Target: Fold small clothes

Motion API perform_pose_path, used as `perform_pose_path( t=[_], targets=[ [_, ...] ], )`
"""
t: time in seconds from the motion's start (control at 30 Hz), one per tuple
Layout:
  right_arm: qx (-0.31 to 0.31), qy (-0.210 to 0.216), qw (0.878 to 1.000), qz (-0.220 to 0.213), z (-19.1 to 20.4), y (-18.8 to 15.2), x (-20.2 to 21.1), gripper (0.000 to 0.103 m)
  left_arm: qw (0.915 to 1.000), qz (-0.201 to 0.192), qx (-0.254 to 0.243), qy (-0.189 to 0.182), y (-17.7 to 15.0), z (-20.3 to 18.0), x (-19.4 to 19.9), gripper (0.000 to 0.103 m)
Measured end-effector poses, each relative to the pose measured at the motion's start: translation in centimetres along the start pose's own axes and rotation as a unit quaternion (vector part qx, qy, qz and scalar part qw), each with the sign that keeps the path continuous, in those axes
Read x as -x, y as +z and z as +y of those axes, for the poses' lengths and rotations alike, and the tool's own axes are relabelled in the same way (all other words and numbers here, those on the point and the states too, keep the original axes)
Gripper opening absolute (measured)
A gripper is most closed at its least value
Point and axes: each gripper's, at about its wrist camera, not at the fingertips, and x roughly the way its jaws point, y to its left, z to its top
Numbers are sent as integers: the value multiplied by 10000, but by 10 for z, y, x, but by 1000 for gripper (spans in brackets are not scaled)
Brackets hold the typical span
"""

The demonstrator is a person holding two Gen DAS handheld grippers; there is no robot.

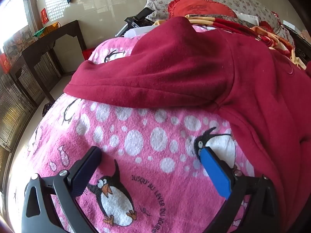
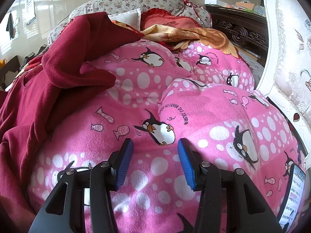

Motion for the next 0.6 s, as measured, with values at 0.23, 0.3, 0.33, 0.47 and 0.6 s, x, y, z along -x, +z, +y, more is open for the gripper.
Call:
perform_pose_path(
  t=[0.23, 0.3, 0.33, 0.47, 0.6],
  targets=[
    [-2, 2, 10000, -3, 0, 0, 0, 26, 10000, 1, 3, -4, 0, 0, 0, 103],
    [-1, 2, 10000, -4, 0, 0, 0, 26, 10000, 1, 2, -2, 0, 0, 0, 103],
    [-1, 1, 10000, -3, 0, 0, 0, 26, 10000, -1, 3, -4, 0, 0, 0, 103],
    [-1, 1, 10000, -4, 0, 0, 0, 26, 10000, 2, -6, 9, 0, -2, 1, 103],
    [-1, 1, 10000, -3, 0, 0, 0, 26, 10000, 1, -6, 9, 1, -3, 1, 103]
  ],
)
